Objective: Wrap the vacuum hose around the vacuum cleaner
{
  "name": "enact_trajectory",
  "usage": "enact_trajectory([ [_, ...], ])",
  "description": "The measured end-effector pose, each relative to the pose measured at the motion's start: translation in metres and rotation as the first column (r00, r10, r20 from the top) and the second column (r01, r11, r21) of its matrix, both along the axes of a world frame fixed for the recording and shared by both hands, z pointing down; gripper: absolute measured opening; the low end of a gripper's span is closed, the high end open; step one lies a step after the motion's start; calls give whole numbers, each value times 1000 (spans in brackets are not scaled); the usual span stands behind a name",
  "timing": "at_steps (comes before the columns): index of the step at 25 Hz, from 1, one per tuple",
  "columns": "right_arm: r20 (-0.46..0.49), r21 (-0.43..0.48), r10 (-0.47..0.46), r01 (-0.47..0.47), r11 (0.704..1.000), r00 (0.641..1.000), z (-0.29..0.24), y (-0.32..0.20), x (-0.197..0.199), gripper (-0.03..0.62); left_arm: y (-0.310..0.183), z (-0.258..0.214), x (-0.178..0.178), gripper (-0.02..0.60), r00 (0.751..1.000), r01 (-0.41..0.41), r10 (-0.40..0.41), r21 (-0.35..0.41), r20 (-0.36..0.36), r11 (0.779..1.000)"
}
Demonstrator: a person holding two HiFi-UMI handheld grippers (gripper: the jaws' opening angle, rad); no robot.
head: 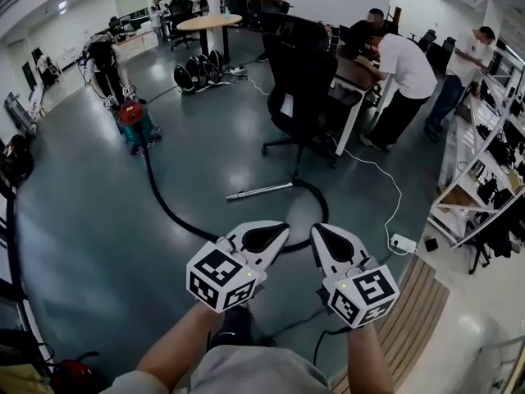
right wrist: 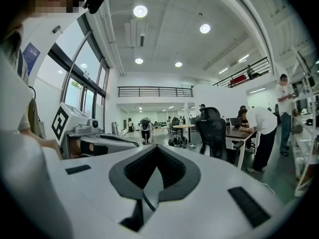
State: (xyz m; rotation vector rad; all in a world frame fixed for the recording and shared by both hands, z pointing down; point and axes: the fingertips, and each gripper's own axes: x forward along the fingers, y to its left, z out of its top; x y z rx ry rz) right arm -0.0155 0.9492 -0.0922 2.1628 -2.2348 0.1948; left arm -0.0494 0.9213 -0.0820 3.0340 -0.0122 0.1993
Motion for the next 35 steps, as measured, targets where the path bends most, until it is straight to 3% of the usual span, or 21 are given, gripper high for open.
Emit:
enact_trajectory([
  [12, -1, -92, 68, -68, 993, 998, 15, -147, 49, 2, -157, 16, 48, 5, 999, -45, 45, -70, 2, 997],
  [18, 3, -133, 118, -117, 984, 993, 23, -226, 68, 2, -237, 29, 68, 5, 996, -79, 83, -95, 36, 992],
  [27, 15, -170, 164, -159, 972, 986, 36, -286, 95, 2, -302, 47, 93, 5, 992, -102, 111, -138, 60, 985],
  [35, 35, -177, 128, -119, 977, 991, 55, -333, 147, 2, -346, 67, 140, 5, 994, -57, 70, -142, 89, 988],
])
